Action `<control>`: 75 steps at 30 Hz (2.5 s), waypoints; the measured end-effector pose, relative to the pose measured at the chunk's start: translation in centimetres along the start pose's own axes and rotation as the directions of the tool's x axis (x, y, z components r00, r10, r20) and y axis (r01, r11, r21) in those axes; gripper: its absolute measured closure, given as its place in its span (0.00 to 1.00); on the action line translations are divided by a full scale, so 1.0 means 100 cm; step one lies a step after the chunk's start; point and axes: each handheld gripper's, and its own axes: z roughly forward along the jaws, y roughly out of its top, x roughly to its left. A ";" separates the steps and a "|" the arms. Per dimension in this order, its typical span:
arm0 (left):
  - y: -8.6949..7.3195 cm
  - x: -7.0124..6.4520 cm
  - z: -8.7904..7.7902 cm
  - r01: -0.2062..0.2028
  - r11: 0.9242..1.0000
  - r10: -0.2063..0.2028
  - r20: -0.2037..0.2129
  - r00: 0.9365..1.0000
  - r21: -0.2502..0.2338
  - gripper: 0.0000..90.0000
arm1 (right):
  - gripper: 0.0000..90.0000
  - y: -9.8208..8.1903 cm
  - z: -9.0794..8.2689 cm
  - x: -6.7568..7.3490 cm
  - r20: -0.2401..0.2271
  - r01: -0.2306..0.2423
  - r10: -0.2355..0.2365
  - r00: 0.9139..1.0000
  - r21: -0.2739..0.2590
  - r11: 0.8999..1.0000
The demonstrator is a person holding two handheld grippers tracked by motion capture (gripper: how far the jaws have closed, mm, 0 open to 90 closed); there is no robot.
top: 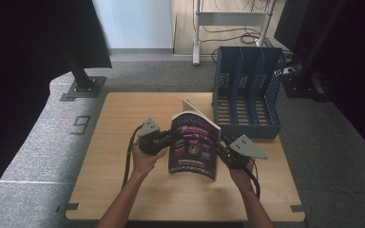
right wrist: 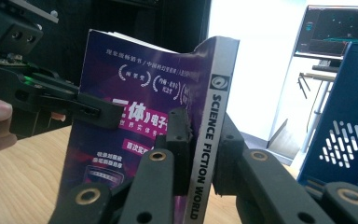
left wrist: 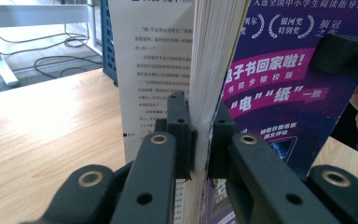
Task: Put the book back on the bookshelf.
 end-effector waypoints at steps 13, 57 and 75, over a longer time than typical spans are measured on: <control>-0.002 0.001 -0.003 0.014 1.000 -0.015 -0.047 0.999 -0.020 0.61 | 0.90 0.000 -0.012 0.005 -0.058 -0.023 0.022 0.998 -0.008 1.000; 0.015 0.002 0.018 0.030 0.997 -0.028 -0.024 0.999 0.076 0.21 | 0.80 -0.002 0.005 0.007 -0.184 -0.036 0.049 0.982 0.070 0.997; 0.015 0.001 0.018 0.028 0.996 -0.026 -0.036 0.999 0.079 0.21 | 0.86 -0.002 0.020 0.009 -0.153 -0.025 0.041 0.987 0.102 0.994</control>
